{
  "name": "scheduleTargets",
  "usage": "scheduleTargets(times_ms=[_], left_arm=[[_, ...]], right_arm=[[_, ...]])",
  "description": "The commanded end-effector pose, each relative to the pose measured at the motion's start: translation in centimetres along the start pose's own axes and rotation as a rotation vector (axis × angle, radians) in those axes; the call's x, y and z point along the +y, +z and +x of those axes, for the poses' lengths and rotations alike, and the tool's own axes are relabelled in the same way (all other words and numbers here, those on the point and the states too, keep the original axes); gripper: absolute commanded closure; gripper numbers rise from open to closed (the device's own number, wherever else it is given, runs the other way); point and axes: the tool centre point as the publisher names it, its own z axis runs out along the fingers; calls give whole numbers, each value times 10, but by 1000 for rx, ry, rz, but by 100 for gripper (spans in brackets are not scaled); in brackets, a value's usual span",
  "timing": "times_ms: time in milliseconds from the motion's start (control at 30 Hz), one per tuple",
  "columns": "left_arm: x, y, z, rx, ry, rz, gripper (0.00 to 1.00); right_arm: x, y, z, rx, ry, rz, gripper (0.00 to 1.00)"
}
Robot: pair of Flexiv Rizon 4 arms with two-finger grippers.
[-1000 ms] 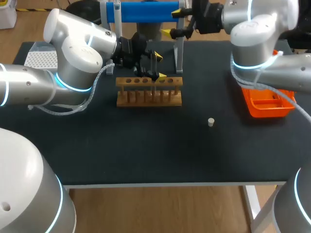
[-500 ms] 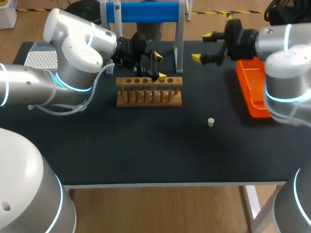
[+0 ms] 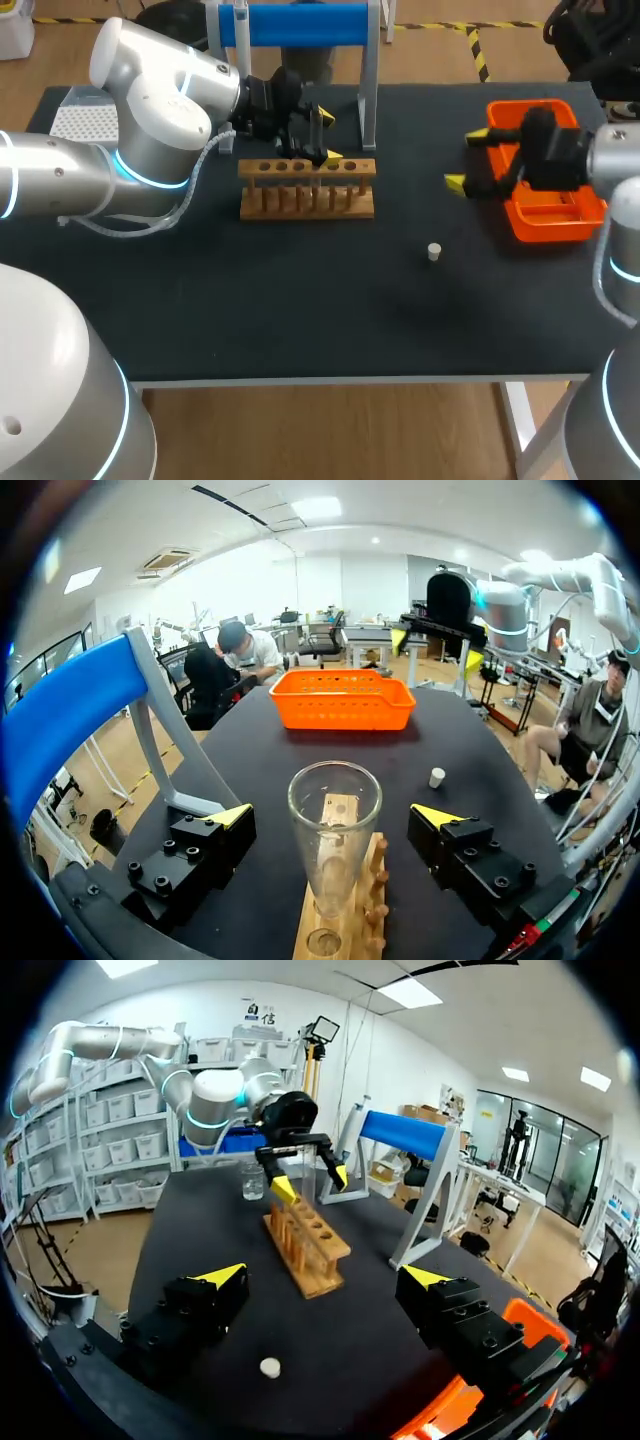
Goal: Invert the test tube, pick up the pipette, mount the tip to pipette, aspirate from beaker and dispense into the tube, eject the tip, return the pipette, and cap with the stopper.
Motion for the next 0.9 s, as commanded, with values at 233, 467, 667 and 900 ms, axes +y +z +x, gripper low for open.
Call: scheduleTargets(times_ms=[233,467,667,900], left_arm=[[0,0,-1,3,1,1,0],[0,0,-1,3,1,1,0],[0,0,-1,3,1,1,0],[0,0,-1,3,1,1,0]], right_arm=[[-50,-30,28,2,9,-28,0],[-77,-20,44,16,17,0,0],[-98,-7,53,26,36,18,0],[-118,10,62,15,50,68,0]])
